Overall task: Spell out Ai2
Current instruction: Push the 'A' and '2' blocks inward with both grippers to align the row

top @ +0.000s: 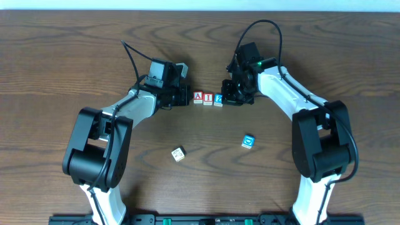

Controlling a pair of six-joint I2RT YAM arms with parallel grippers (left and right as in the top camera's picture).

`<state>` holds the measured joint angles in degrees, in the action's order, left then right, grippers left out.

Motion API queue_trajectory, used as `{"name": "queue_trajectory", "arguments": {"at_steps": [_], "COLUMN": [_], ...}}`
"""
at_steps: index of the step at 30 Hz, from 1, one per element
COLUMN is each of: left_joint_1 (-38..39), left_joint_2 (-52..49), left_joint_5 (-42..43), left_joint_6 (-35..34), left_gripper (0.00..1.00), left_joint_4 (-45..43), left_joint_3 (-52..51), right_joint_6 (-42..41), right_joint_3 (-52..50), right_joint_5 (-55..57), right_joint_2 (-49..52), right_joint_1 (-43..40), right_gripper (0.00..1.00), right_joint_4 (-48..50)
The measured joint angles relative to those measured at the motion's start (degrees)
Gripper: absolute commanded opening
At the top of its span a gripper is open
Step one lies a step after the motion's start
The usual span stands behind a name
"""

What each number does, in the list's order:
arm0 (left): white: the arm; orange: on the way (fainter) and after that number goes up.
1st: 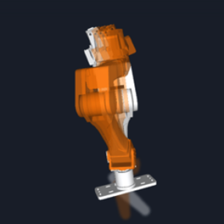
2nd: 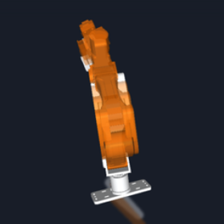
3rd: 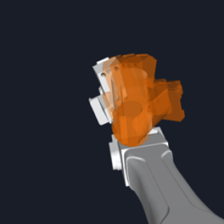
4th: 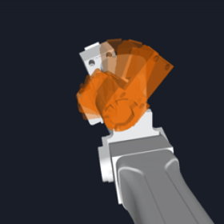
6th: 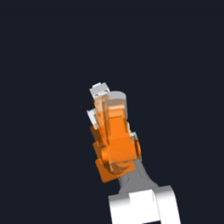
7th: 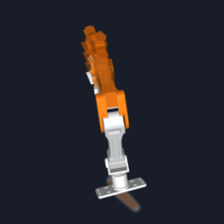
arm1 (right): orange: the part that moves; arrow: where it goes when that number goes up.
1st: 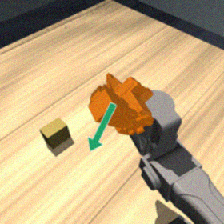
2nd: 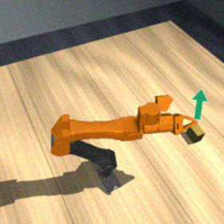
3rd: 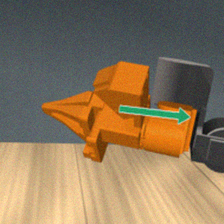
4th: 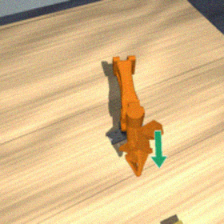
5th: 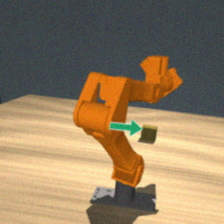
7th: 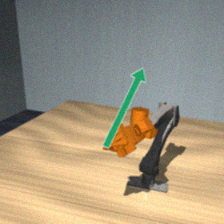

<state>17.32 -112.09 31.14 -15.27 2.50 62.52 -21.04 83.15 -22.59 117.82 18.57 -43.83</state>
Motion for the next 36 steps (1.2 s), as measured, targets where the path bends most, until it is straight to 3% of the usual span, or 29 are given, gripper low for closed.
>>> {"name": "queue_trajectory", "arguments": {"at_steps": [16, 36], "left_joint_1": [0.0, 0.0], "left_joint_2": [0.0, 0.0], "left_joint_5": [0.0, 0.3], "left_joint_6": [-0.2, -0.2], "left_gripper": [0.05, 0.06], "left_joint_4": [0.0, 0.0], "left_joint_3": [0.0, 0.0], "right_joint_6": [0.0, 0.0], "right_joint_3": [0.3, 0.4], "right_joint_5": [5.1, 1.5], "right_joint_2": [0.4, 1.8], "right_joint_1": [-2.1, -0.7], "right_gripper": [0.01, 0.01], "right_joint_4": [-1.6, 2.4]}}
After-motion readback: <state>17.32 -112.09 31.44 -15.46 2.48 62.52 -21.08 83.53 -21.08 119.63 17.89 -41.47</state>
